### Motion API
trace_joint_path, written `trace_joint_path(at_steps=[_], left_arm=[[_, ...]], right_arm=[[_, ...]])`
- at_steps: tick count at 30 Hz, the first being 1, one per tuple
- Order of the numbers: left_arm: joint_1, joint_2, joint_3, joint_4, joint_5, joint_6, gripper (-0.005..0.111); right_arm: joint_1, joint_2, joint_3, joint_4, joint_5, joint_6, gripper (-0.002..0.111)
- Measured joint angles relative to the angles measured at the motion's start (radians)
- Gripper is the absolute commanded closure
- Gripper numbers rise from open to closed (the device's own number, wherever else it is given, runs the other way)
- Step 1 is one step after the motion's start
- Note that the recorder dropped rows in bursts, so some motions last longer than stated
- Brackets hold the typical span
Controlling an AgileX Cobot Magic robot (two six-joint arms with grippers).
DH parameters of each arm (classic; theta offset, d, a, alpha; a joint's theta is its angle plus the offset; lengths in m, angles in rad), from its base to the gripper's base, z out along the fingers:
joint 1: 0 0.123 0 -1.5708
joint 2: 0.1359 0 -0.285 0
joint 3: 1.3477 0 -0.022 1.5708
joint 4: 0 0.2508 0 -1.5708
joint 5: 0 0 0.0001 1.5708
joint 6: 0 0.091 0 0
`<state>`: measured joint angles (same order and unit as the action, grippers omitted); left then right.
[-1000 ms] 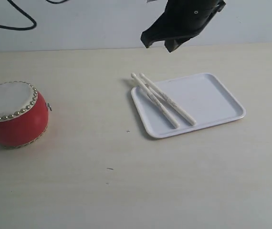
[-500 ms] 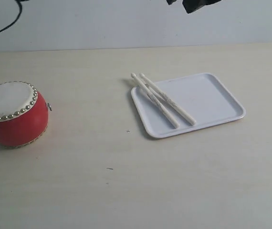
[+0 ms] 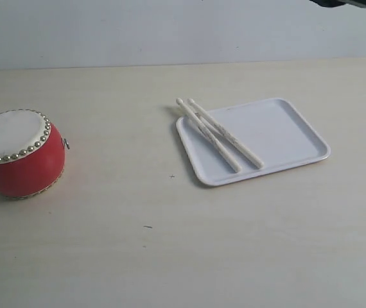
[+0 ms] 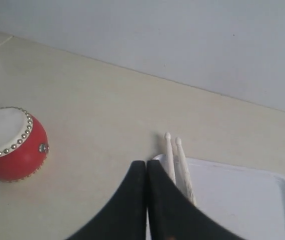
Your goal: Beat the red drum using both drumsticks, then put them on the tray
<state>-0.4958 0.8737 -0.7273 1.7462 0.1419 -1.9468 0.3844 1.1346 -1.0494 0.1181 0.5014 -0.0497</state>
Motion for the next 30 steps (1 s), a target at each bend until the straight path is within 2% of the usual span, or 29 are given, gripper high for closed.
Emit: trace_joint_path(at_steps=[11, 15, 20, 25, 30], left_arm=[[0.000, -0.363, 0.237, 0.000, 0.009, 0.006, 0.107], [0.000, -0.443, 0.311, 0.000, 0.009, 0.010, 0.107], [0.000, -0.538, 0.413, 0.000, -0.018, 0.010, 0.107], [0.000, -0.603, 0.509, 0.000, -0.063, 0.030, 0.107], [0.000, -0.705, 0.619, 0.000, -0.042, 0.036, 0.107]], right_arm=[[0.000, -0.299, 0.346, 0.071, -0.261, -0.004, 0.108], [0.000, -0.402, 0.472, 0.094, -0.338, -0.006, 0.108], [0.000, -0.588, 0.714, 0.107, -0.508, 0.005, 0.108], [0.000, -0.716, 0.898, 0.115, -0.584, 0.041, 0.108], [0.000, -0.854, 1.034, 0.115, -0.651, 0.050, 0.108]])
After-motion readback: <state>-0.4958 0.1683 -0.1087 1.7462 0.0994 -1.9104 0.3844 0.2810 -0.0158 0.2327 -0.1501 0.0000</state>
